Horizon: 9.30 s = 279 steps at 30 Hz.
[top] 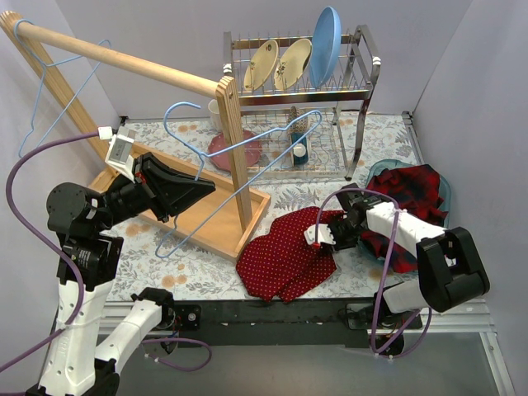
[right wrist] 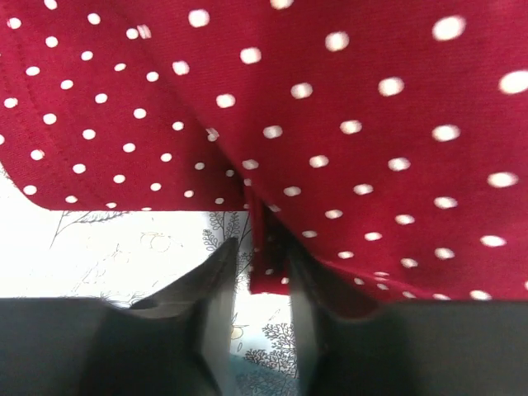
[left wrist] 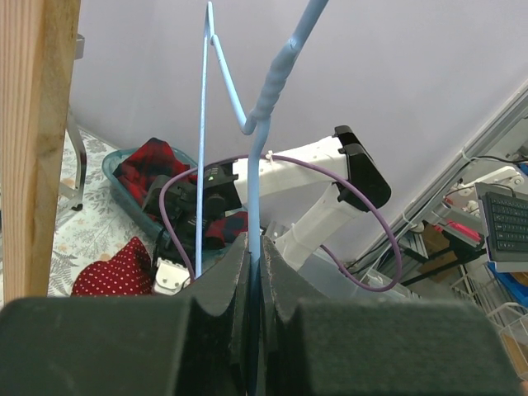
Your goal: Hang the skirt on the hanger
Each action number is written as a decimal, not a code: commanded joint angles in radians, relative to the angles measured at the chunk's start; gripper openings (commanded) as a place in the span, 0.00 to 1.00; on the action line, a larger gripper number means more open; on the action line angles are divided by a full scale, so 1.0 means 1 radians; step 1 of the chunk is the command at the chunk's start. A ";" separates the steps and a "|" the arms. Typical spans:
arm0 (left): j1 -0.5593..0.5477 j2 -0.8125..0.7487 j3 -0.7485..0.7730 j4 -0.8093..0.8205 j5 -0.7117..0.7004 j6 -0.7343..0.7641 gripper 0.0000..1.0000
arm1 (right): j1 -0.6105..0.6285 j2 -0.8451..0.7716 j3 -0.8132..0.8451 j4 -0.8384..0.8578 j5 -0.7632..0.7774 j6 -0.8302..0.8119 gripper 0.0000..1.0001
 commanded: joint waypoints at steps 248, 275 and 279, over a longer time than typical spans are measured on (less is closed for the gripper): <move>-0.874 0.952 -0.564 0.609 -0.974 -0.070 0.00 | -0.029 -0.235 -0.192 0.218 -0.212 0.017 0.62; -0.859 0.955 -0.568 0.606 -0.964 -0.065 0.00 | -0.026 -0.264 -0.230 0.313 -0.179 0.062 0.05; -0.857 0.935 -0.567 0.583 -0.996 -0.054 0.00 | -0.026 -0.322 -0.200 0.227 -0.239 0.074 0.01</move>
